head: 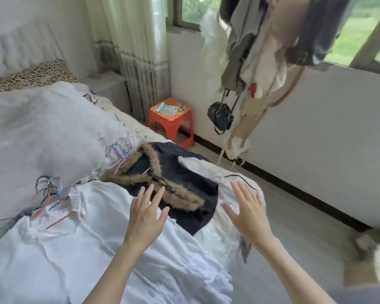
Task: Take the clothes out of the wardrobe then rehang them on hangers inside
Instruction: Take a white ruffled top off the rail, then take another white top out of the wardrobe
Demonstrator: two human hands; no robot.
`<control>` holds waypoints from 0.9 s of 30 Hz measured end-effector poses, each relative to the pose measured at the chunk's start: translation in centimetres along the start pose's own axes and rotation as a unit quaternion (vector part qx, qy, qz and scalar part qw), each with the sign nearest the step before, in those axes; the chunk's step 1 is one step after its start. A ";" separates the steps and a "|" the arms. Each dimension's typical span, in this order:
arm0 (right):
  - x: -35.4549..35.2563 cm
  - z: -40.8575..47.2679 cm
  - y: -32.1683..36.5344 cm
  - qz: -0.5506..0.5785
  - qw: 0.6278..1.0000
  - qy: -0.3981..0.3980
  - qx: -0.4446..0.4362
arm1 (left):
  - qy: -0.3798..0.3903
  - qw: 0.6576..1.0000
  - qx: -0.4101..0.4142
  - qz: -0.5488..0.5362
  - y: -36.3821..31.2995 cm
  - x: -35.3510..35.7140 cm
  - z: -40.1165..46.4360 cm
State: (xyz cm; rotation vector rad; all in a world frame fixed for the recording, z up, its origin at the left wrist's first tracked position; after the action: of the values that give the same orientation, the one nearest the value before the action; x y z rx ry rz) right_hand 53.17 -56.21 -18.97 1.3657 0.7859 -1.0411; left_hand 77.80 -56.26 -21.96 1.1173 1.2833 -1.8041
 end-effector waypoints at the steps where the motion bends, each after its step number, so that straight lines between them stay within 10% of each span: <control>1: -2.0 -1.2 -2.4 -0.001 1.000 -0.012 0.021 | -0.007 0.999 0.032 -0.011 -3.2 0.3 0.7; 15: -24.6 -24.0 -27.7 -0.044 0.930 -0.229 0.285 | 0.005 0.883 0.460 -0.090 -46.1 7.6 -0.6; 27: -32.5 -42.6 -42.0 -0.072 0.772 -0.315 0.547 | 0.148 0.734 0.641 -0.171 -71.0 17.8 -8.7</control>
State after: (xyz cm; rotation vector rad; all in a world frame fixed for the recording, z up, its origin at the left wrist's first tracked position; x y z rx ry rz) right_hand 7.92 -6.40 -8.96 1.6952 -0.3518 -2.1055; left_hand 11.28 -26.48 -11.25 1.9893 0.1451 -2.9918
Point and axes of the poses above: each hand's wrist, its own z-axis towards the middle knuckle, its own x-axis out of the palm, y = z × x, the point moved 9 cm from there along z, towards the middle knuckle, and after that the axes turned 12 degrees about x, right-handed, at the moved point
